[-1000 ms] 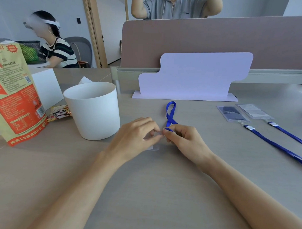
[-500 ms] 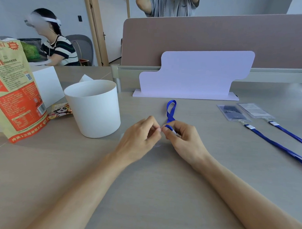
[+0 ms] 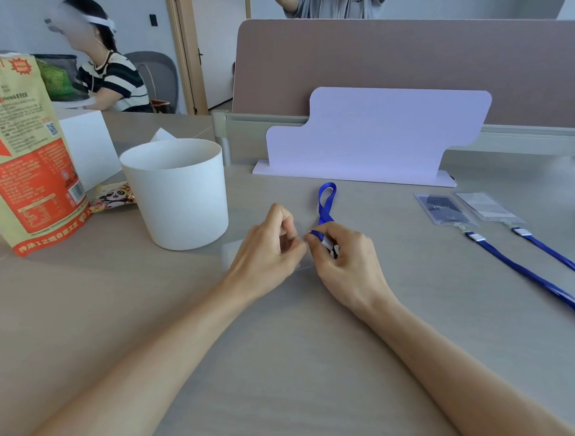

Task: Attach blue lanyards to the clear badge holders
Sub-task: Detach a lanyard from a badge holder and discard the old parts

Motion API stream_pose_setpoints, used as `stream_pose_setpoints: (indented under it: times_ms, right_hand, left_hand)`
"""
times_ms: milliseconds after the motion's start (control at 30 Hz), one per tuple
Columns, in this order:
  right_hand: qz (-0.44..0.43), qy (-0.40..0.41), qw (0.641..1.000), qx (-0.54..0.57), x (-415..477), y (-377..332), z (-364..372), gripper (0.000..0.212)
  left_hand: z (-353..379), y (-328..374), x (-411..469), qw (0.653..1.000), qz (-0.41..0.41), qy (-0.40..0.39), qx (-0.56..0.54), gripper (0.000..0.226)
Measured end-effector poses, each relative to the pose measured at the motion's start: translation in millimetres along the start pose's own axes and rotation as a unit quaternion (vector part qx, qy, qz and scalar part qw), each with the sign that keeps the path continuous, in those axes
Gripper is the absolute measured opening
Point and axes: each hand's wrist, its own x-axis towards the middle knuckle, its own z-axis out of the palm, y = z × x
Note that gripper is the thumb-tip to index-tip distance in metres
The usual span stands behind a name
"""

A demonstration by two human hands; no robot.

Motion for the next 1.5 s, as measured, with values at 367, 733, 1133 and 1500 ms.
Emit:
stream_pose_setpoints:
  times_ms: [367,733,1133,1500]
  right_hand:
    - [0.047,-0.034,0.995,0.086,4,2,-4,0.018]
    - [0.108,0.026,0.994,0.012,9,16,-9,0.010]
    - [0.056,0.005,0.994,-0.092,18,20,-35,0.012]
    - [0.153,-0.043,0.957,0.243,23,-5,-65,0.016]
  left_hand:
    - [-15,-25,10,0.989,0.007,-0.002,0.147,0.032]
    - [-23,-37,16,0.966,0.030,0.031,0.257,0.010]
    - [-28,-37,19,0.961,0.043,0.053,0.268,0.009]
    - [-5,-17,14,0.955,0.116,-0.114,0.247,0.054]
